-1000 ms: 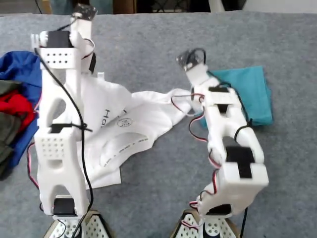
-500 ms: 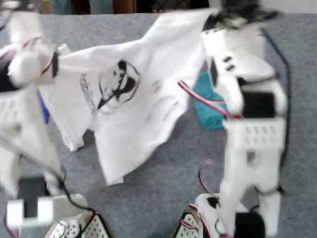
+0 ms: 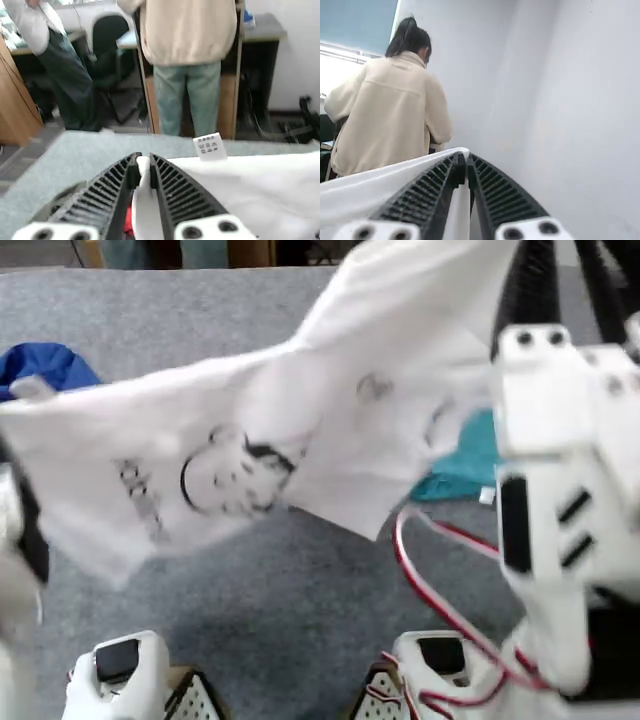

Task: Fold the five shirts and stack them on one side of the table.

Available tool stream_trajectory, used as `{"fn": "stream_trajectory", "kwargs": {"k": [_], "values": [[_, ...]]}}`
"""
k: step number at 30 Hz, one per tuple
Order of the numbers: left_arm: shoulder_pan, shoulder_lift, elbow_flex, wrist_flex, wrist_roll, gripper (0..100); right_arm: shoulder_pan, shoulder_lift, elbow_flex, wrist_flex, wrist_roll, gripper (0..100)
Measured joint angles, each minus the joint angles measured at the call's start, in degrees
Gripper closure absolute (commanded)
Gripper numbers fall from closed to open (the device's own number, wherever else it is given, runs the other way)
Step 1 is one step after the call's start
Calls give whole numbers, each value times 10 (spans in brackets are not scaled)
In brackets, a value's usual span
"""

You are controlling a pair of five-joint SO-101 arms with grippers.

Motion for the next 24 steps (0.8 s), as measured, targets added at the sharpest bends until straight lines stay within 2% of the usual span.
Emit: {"fn": "stream_trajectory", "kwargs": {"k": [4, 9, 19, 24], "values": [[-4, -35, 2, 1, 0, 972, -20, -11, -81, 48, 6, 985], [-4, -89, 7, 1, 0, 972, -22, -11, -149, 59, 25, 985], [-4, -192, 171, 1, -5, 972, -22, -11, -187, 60, 71, 985], [-5, -226, 231, 1, -15, 972, -31, -11, -185, 68, 132, 985]]}}
